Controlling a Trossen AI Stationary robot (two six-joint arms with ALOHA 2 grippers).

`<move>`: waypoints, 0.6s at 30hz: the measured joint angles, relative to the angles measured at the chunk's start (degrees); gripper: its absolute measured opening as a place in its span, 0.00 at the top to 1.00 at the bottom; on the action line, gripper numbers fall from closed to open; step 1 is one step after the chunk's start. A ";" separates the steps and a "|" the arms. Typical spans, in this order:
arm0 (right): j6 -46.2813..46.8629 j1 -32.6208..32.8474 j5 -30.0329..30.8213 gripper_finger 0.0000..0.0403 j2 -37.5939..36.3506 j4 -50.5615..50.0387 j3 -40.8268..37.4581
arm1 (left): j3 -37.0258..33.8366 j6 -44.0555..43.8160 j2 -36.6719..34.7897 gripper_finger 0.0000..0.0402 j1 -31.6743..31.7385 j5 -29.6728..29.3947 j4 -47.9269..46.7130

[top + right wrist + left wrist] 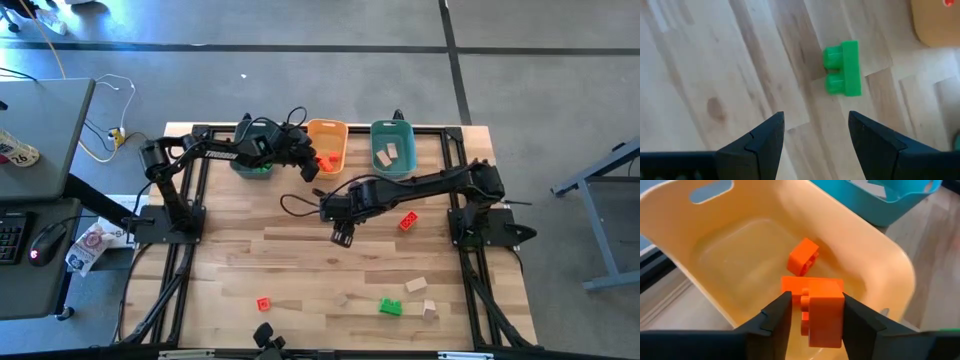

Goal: Sort & place blocks by color
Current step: Put the orange game piece into the yellow bin, then put the green game piece into the blue bin

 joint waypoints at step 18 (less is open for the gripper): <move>-1.83 -0.43 3.62 0.48 1.42 2.00 0.00 | 0.00 -0.51 -4.23 0.34 1.16 2.26 -3.24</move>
